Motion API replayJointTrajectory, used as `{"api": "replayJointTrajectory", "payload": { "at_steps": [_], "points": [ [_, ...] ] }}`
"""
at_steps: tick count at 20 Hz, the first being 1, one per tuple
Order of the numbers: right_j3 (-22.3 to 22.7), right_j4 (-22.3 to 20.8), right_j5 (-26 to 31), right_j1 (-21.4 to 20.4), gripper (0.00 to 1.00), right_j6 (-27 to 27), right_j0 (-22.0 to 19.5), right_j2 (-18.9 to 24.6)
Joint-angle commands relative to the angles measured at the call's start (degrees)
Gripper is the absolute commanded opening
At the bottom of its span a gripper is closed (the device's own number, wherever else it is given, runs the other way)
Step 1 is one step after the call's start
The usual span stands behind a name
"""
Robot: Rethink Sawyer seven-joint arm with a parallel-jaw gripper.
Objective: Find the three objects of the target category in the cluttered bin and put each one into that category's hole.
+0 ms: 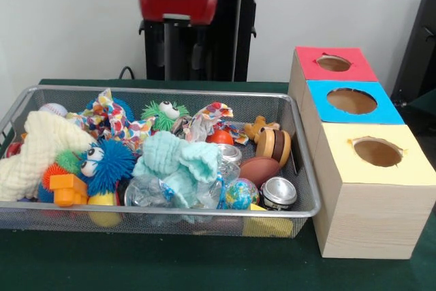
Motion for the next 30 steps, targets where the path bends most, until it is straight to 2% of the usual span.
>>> {"api": "replayJointTrajectory", "payload": {
  "at_steps": [1, 9, 20, 24, 30],
  "points": [
    [7.1, 0.9, -3.6, 0.9, 1.0, 8.4, 4.8, -2.0],
    [6.6, -1.1, -10.2, 4.8, 1.0, 10.9, 8.4, -5.3],
    [7.0, 1.3, -13.4, 8.7, 1.0, 11.9, 14.4, -9.7],
    [6.3, 1.6, -14.0, 10.7, 1.0, 9.8, 15.0, -9.5],
    [5.6, 0.5, -13.9, 13.7, 1.0, 3.9, 12.9, -6.5]
  ]
}}
